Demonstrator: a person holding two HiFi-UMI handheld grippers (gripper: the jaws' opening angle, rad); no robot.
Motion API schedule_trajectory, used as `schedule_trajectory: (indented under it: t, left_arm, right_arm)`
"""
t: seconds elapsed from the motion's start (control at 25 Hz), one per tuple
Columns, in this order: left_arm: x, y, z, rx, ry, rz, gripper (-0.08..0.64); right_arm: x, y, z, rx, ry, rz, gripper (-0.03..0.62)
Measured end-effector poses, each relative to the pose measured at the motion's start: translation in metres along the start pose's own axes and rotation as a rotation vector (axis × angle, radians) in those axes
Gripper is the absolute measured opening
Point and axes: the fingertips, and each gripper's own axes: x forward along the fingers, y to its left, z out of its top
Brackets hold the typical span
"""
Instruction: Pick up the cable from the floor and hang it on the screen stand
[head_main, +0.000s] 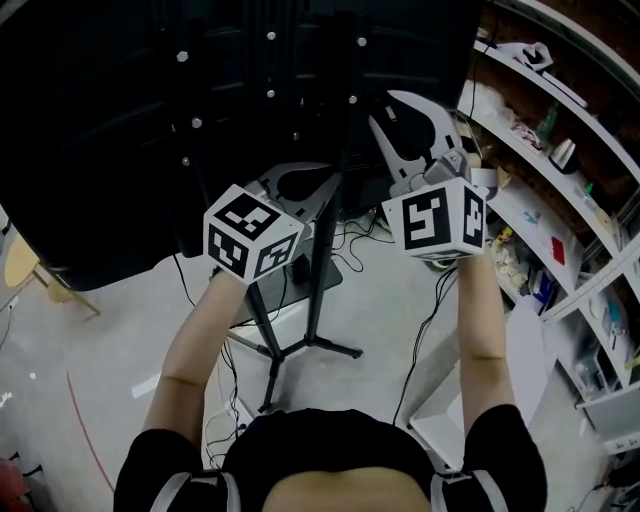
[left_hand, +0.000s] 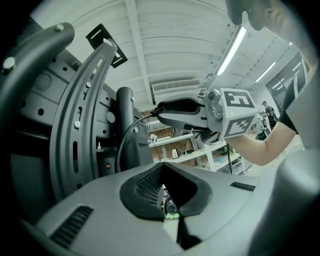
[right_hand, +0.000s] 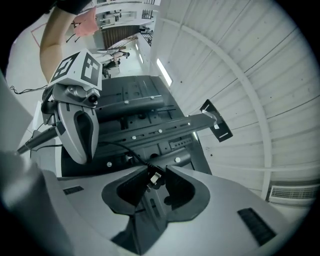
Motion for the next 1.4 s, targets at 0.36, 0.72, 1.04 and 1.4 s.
schedule_trajectory:
  t: [0.36, 0.72, 1.04, 1.4]
  left_arm:
    - [0.007, 0.033, 0.062, 0.073, -0.065, 0.037, 0.008]
    - [0.008, 0.049, 0.123, 0.159, -0.134, 0.057, 0.008]
    - [0.011, 0.058, 0.132, 0.152, -0.116, 0.068, 0.008]
    - [0.015, 0.064, 0.137, 0.179, -0.116, 0.07, 0.007]
  right_arm:
    - [0.033, -0.048, 0.012, -0.036, -0.019, -0.022, 0.129]
    - [0.054, -0.117, 0.026, -0.034, -0.04, -0.094, 0.129]
    - [0.08, -0.16, 0.029, 0.009, -0.005, -0.137, 0.129]
    - [0.108, -0.204, -0.013, 0.091, 0.104, -0.231, 0.127]
